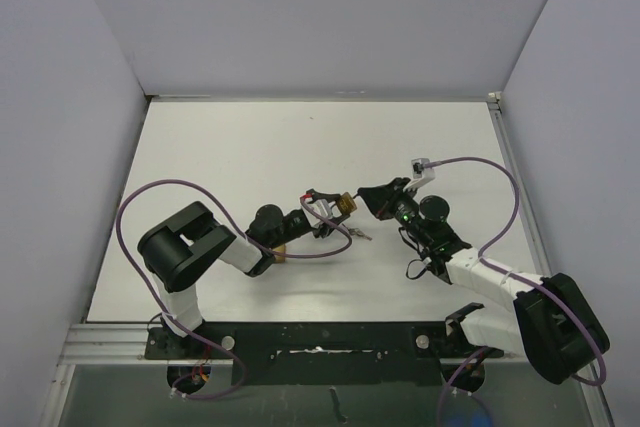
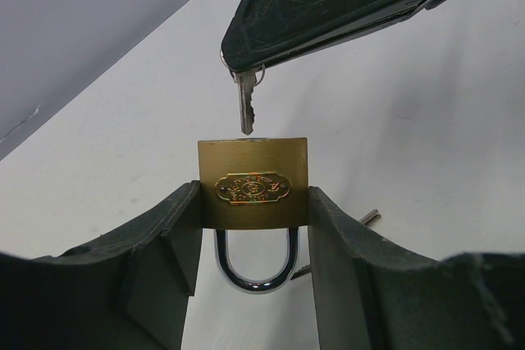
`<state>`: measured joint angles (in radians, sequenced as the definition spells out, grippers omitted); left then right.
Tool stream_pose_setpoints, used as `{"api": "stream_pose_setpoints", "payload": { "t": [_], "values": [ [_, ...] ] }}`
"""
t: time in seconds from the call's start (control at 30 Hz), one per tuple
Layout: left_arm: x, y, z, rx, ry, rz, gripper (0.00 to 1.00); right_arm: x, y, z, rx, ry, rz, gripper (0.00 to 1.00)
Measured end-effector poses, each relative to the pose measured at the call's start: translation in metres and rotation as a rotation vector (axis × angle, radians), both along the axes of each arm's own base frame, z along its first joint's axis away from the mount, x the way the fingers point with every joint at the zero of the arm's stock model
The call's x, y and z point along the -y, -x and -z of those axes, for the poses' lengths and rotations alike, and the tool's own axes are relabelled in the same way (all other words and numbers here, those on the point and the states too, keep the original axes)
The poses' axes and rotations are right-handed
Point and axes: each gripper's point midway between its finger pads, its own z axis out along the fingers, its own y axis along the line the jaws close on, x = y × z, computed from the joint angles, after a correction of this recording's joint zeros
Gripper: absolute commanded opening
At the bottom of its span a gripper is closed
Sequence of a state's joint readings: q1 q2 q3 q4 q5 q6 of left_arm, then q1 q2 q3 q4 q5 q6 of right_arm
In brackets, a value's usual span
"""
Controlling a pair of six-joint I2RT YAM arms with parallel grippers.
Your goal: Unlock with the key
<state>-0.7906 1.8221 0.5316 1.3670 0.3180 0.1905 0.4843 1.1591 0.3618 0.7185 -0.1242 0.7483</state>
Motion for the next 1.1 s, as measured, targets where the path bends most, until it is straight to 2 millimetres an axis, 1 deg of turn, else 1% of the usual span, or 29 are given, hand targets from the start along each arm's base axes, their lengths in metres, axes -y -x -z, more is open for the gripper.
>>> {"api": "stream_pose_setpoints", "payload": {
  "t": [0.4,1.1],
  "values": [
    [0.0006,0.001,0.0,0.001,0.0,0.006,0.0,-0.0028,0.0018,-0.0015,0.008,-0.004,-0.009,0.0],
    [0.0005,0.0009,0.0002,0.001,-0.002,0.005,0.0,-0.0038,0.0042,0.0034,0.021,-0.011,-0.014,0.0]
  ]
}}
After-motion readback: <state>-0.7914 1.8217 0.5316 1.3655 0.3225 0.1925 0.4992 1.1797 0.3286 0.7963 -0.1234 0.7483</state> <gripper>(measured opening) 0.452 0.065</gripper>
